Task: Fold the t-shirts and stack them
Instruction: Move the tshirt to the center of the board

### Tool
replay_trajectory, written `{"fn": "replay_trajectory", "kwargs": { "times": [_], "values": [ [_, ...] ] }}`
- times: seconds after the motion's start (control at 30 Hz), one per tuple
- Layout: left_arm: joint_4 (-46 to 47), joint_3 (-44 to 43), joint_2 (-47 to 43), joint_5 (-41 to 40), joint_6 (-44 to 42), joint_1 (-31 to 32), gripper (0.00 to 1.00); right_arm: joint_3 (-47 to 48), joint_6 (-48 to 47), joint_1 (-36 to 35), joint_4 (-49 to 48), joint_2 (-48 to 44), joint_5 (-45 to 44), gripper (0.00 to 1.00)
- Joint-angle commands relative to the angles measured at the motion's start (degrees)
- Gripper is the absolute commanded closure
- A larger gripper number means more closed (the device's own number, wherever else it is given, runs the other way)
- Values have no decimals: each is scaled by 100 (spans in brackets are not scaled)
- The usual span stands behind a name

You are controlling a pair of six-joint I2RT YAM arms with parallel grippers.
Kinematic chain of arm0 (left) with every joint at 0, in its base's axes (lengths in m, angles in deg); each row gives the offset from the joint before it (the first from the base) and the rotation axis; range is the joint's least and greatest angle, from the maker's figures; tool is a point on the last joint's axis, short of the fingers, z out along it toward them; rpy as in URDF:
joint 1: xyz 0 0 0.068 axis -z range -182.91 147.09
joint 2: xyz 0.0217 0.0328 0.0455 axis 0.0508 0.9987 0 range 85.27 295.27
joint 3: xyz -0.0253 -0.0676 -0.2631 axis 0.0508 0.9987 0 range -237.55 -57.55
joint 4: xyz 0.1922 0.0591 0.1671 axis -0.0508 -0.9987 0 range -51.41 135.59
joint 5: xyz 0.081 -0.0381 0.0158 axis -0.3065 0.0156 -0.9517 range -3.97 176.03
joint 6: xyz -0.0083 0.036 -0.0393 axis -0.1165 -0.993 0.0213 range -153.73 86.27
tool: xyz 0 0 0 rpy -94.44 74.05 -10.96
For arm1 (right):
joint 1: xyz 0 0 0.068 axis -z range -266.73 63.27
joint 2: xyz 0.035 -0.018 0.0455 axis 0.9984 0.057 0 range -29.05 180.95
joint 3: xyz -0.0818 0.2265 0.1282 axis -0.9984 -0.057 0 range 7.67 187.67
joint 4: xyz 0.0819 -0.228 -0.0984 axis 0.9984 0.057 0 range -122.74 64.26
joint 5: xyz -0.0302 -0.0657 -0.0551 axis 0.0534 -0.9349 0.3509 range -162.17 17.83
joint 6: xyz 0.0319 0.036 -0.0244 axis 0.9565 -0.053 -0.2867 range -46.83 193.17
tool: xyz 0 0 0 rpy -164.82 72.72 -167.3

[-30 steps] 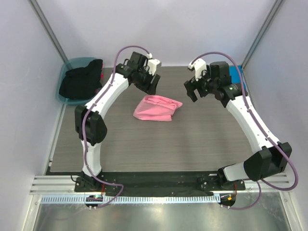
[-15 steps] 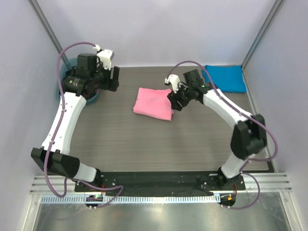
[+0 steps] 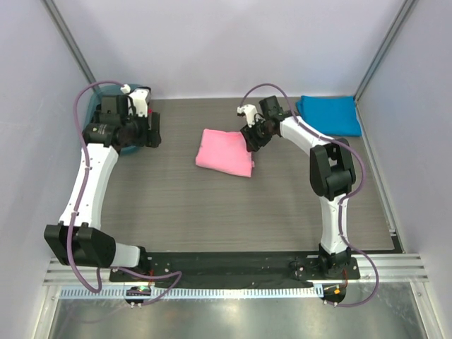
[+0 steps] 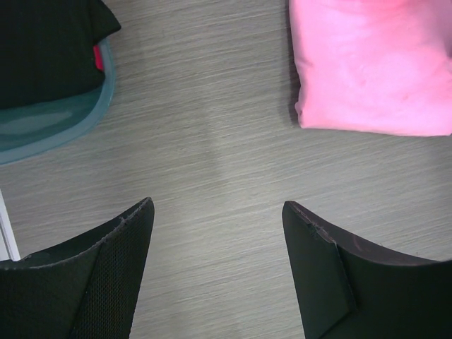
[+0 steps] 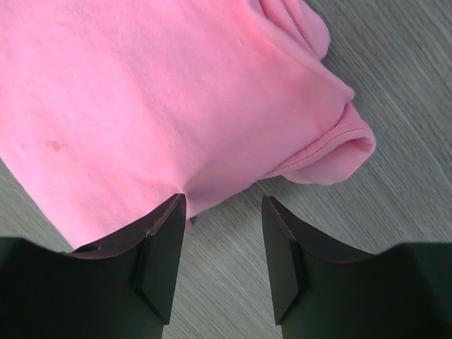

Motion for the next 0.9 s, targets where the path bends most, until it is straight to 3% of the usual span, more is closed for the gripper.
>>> {"fn": "replay_trajectory", "kwargs": {
  "times": [0.0, 0.23, 0.37, 0.4, 0.5, 0.57, 0.87],
  "values": [
    [83, -24, -241, 159, 66, -60, 25, 264, 76, -28, -74, -42, 91, 47],
    [171, -33, -109, 282, 101, -122, 25, 114, 111, -10, -56, 72, 363, 47],
    [171, -7, -100, 274, 101, -148, 25, 281, 173, -19, -65, 187, 381, 72],
    [179, 2, -117, 274, 101, -148, 25, 325, 173, -10, -65, 195, 364, 84],
    [223, 81, -152, 291, 101, -201, 25, 431, 155, -27, -65, 204, 311, 90],
    [223, 90, -161, 300, 101, -236, 25, 484, 164, -19, -56, 196, 319, 99],
    [259, 20, -275, 309, 101, -342, 25, 747, -143, -124, 154, -857, 530, 99]
  ]
}}
